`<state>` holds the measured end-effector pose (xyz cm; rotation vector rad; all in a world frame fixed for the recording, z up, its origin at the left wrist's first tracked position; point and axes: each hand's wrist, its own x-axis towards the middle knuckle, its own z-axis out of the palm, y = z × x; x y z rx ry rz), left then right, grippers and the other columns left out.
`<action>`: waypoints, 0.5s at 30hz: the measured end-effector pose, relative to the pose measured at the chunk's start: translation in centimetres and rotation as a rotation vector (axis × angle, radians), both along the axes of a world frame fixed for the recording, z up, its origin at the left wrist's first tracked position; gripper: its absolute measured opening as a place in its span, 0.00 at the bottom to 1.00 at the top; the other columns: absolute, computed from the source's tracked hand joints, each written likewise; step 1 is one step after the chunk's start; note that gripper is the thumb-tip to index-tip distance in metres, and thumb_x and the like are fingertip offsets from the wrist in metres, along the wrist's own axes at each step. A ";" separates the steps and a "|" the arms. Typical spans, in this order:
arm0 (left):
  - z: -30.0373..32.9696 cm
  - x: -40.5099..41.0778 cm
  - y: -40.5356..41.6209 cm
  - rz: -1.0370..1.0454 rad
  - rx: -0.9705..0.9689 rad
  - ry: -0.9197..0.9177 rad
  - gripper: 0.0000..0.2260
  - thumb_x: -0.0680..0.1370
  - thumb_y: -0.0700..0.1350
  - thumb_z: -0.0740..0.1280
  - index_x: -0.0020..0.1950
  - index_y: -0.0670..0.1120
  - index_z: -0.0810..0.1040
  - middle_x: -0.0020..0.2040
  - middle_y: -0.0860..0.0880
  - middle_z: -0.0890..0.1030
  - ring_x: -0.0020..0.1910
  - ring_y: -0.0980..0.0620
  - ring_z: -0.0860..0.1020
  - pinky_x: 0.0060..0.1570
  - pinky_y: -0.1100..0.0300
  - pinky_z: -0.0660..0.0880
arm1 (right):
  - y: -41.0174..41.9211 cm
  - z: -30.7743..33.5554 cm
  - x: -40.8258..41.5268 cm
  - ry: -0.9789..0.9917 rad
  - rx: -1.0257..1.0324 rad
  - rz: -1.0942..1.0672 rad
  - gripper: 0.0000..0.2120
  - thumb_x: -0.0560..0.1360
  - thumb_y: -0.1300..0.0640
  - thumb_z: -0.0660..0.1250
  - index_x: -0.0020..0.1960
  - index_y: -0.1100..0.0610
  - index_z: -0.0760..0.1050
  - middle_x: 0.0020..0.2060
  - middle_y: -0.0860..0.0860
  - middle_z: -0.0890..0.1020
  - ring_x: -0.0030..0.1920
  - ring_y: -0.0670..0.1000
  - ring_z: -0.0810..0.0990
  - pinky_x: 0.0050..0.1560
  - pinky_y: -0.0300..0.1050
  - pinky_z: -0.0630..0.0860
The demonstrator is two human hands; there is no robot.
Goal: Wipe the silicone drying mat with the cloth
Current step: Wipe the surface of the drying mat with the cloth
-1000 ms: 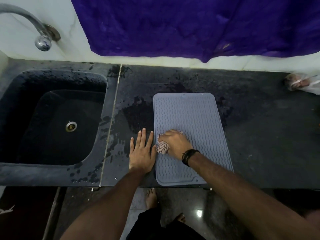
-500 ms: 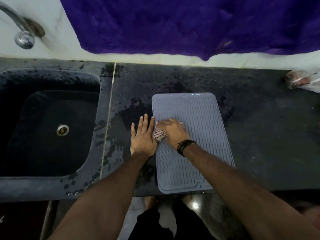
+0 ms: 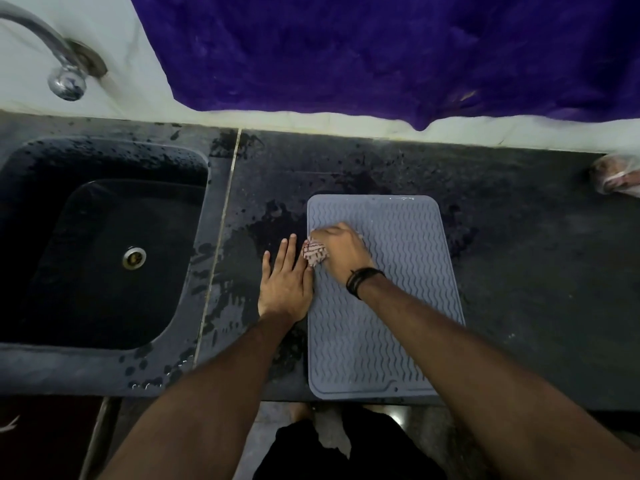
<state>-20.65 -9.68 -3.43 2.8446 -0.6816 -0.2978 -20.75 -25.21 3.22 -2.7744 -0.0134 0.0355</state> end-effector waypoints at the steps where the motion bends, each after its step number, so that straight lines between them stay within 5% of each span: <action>1: 0.0 0.0 0.0 0.001 0.005 -0.002 0.26 0.85 0.54 0.44 0.83 0.51 0.47 0.83 0.50 0.43 0.81 0.52 0.41 0.78 0.44 0.41 | 0.0 -0.1 0.4 0.015 -0.010 0.008 0.20 0.71 0.67 0.65 0.63 0.57 0.77 0.58 0.53 0.81 0.60 0.55 0.72 0.63 0.46 0.69; 10: 0.1 -0.1 0.2 -0.025 0.023 -0.012 0.29 0.84 0.53 0.50 0.82 0.52 0.40 0.82 0.48 0.40 0.81 0.50 0.39 0.78 0.43 0.40 | 0.1 -0.5 -2.4 0.030 -0.023 0.101 0.20 0.71 0.64 0.67 0.63 0.57 0.77 0.58 0.53 0.81 0.59 0.55 0.72 0.63 0.44 0.65; 15: 0.7 1.2 -0.9 0.002 -0.045 -0.009 0.26 0.85 0.51 0.50 0.83 0.49 0.50 0.83 0.46 0.49 0.81 0.48 0.44 0.78 0.45 0.39 | -1.0 0.1 0.2 0.017 -0.002 0.019 0.19 0.72 0.62 0.67 0.62 0.54 0.77 0.57 0.51 0.80 0.60 0.53 0.72 0.62 0.49 0.71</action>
